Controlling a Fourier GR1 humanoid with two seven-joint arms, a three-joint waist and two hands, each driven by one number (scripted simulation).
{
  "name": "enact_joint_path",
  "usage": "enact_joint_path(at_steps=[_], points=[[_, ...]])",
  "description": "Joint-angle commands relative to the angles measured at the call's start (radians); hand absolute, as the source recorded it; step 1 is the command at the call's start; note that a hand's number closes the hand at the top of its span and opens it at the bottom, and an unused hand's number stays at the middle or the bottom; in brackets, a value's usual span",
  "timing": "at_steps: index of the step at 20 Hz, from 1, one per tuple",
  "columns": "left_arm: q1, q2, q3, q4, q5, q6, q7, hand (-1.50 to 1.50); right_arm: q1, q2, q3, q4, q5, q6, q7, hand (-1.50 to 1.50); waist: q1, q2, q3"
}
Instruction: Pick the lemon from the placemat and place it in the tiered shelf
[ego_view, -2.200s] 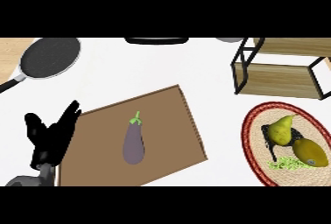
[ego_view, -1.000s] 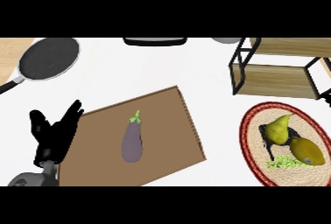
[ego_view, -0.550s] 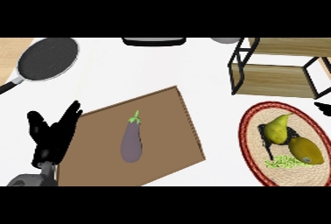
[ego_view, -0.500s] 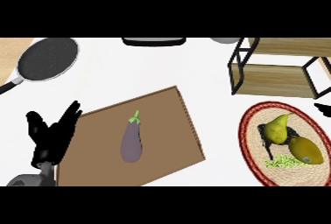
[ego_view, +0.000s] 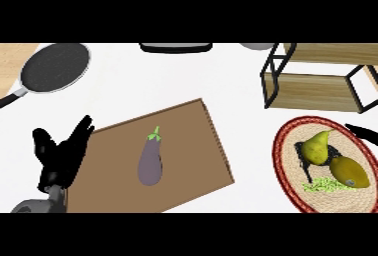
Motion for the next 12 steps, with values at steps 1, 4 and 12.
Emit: enact_joint_path(at_steps=[1, 4, 12], points=[[0.037, 0.041, 0.050, 0.017, 0.039, -0.064, 0.036, 0.00, 0.007, 0.041, -0.020, 0.012, 0.037, -0.039, -0.001, -1.50, 0.001, 0.010, -0.009], [-0.026, -0.005, 0.022, 0.036, -0.009, -0.016, 0.066, 0.00, -0.006, 0.110, 0.007, -0.019, 0.085, -0.076, 0.070, -1.50, -0.002, 0.009, -0.010], [0.065, -0.012, 0.032, -0.005, -0.017, -0.057, 0.039, 0.00, -0.050, 0.100, -0.052, 0.079, 0.103, -0.040, -0.047, -1.50, 0.001, 0.009, -0.009]])
